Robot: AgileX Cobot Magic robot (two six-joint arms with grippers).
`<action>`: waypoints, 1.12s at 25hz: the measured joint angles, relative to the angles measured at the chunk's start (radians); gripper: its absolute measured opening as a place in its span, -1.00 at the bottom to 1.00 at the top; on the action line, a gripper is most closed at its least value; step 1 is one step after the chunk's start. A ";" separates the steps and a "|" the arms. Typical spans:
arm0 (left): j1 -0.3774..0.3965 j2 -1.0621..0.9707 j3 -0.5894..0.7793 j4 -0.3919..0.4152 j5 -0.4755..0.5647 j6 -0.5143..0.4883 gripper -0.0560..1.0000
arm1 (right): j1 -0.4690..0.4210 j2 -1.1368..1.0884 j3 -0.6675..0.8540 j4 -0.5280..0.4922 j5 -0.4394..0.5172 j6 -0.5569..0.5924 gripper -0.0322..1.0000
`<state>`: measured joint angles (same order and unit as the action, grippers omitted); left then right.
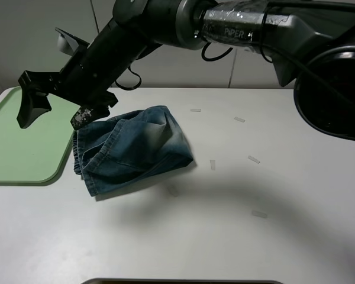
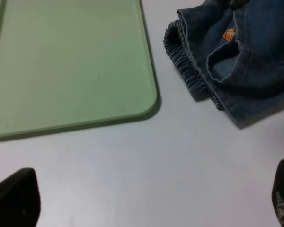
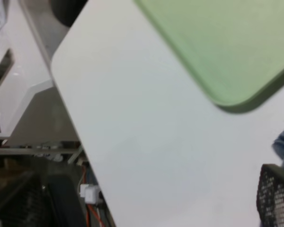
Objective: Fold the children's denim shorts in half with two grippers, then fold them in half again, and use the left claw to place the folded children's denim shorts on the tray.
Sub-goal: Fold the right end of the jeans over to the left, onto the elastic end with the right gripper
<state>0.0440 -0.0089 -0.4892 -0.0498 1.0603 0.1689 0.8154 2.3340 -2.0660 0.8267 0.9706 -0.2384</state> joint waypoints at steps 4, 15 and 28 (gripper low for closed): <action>0.000 0.000 0.000 0.000 0.000 0.000 0.96 | 0.000 0.000 0.000 -0.003 0.029 -0.005 0.40; 0.000 0.000 0.000 0.000 0.000 0.001 0.96 | -0.082 0.000 0.000 -0.375 0.056 0.005 0.41; 0.000 0.000 0.000 0.000 0.000 0.001 0.96 | -0.167 0.063 0.000 -0.521 -0.009 0.025 0.41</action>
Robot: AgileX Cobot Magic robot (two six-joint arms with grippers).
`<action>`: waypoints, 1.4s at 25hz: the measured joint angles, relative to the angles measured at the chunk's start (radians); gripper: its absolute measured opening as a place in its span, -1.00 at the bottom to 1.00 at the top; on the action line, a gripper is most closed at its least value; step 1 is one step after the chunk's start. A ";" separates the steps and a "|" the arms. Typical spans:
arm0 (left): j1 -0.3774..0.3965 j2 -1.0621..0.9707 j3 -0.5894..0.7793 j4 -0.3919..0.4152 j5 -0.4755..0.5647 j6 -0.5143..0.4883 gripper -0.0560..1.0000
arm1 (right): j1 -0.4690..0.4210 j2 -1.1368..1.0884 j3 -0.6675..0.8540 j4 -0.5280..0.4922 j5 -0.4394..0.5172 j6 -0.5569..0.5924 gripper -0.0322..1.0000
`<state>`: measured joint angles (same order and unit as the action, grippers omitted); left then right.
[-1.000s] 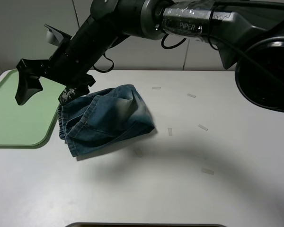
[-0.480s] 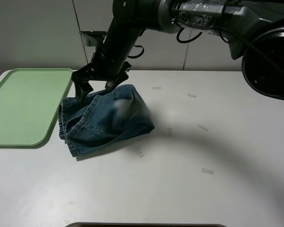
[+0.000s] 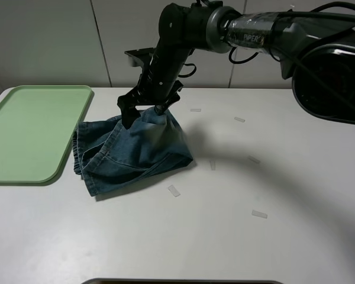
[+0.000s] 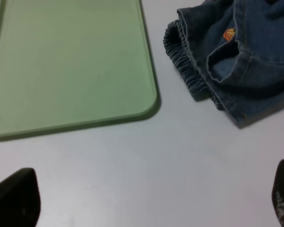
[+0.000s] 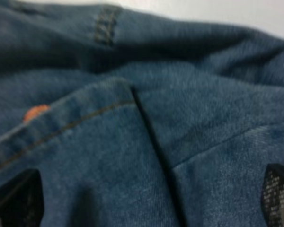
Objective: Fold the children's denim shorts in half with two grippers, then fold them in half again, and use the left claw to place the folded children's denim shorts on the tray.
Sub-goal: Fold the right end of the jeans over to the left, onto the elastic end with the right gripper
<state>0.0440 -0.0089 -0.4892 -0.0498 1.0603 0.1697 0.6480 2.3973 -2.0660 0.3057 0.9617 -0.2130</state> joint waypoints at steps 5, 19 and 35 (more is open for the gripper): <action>0.000 0.000 0.000 0.000 0.000 0.000 0.96 | 0.000 0.011 0.000 0.040 0.015 -0.003 0.41; 0.000 0.000 0.000 0.000 0.000 0.000 0.96 | 0.004 0.012 0.000 0.066 0.018 -0.003 -0.11; 0.000 0.000 0.000 0.000 0.000 0.000 0.96 | 0.004 0.053 0.000 0.066 0.034 -0.003 -0.28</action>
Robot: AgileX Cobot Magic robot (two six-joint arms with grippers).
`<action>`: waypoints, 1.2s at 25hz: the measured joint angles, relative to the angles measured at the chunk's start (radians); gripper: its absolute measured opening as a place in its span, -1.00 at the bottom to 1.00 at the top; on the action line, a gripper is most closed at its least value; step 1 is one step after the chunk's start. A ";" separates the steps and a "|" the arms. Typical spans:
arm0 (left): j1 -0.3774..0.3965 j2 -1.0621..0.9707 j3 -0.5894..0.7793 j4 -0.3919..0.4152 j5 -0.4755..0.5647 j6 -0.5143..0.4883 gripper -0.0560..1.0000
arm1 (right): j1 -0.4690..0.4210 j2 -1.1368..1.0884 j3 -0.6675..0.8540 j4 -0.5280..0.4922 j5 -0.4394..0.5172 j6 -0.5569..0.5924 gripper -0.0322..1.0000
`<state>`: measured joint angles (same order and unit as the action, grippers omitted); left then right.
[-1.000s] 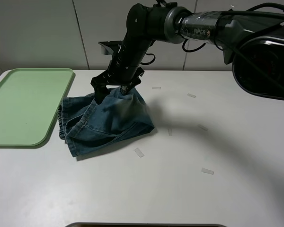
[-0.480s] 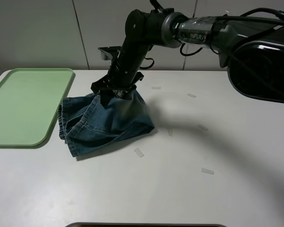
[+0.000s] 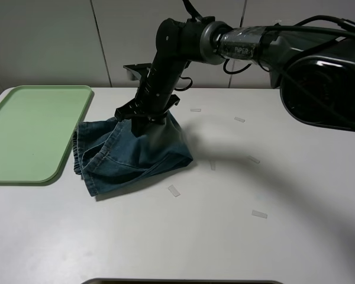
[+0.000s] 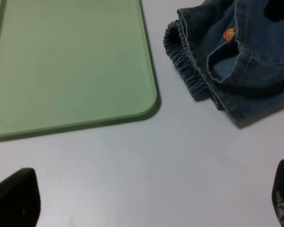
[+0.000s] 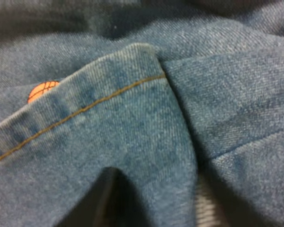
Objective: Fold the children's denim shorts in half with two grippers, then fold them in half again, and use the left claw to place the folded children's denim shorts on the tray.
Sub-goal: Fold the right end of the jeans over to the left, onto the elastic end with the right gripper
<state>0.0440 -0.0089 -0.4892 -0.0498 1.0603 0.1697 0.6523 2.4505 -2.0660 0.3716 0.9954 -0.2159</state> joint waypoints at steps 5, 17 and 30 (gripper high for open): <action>0.000 0.000 0.000 0.000 0.000 0.000 0.96 | 0.000 0.000 0.000 0.008 -0.038 0.000 -0.83; 0.000 0.000 0.000 0.002 -0.002 0.000 0.96 | 0.095 0.000 -0.138 0.052 -0.022 0.000 -0.99; 0.000 0.000 0.000 0.034 -0.002 0.000 0.96 | 0.160 0.008 -0.207 0.191 -0.043 -0.076 -0.94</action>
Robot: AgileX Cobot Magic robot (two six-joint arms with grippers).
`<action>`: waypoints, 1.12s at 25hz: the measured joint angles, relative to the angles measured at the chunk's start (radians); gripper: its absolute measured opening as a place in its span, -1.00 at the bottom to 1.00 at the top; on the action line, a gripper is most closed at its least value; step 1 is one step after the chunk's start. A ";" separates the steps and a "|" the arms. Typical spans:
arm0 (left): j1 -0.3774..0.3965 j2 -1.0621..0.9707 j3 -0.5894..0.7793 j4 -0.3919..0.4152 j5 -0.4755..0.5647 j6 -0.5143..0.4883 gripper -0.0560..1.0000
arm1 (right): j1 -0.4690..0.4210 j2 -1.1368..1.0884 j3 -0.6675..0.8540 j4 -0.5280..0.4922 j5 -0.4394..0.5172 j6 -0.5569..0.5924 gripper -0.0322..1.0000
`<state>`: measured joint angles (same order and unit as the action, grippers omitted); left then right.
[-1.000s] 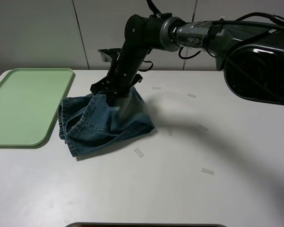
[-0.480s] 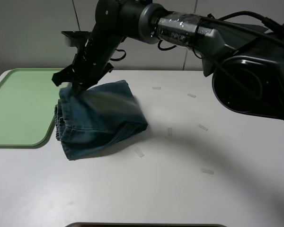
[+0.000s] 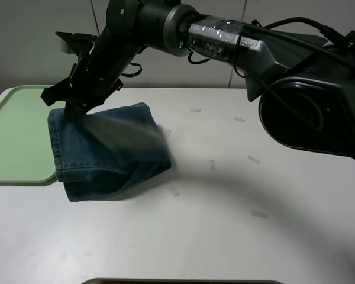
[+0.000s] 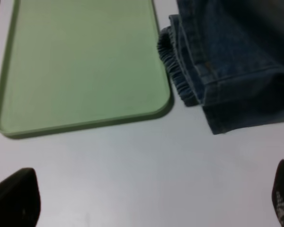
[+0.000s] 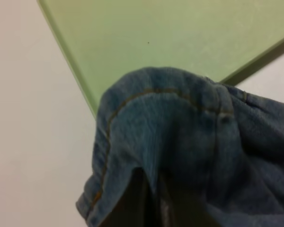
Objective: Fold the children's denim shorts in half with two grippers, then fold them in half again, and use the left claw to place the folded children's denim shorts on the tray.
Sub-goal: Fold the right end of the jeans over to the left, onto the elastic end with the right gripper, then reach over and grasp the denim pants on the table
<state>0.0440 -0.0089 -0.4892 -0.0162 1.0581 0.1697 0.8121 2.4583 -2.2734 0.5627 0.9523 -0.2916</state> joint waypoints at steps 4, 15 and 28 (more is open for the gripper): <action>0.000 0.000 0.000 0.016 0.000 0.000 0.96 | 0.000 0.002 0.000 0.010 -0.008 0.000 -0.75; 0.000 0.000 0.000 0.016 0.000 0.000 0.96 | 0.003 0.004 0.000 0.107 0.012 0.000 0.40; 0.000 0.000 0.000 0.016 0.000 0.000 0.96 | -0.177 -0.145 0.000 -0.307 0.205 0.093 0.41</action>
<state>0.0440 -0.0089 -0.4892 0.0000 1.0581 0.1697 0.6354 2.3136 -2.2734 0.2558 1.1572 -0.1983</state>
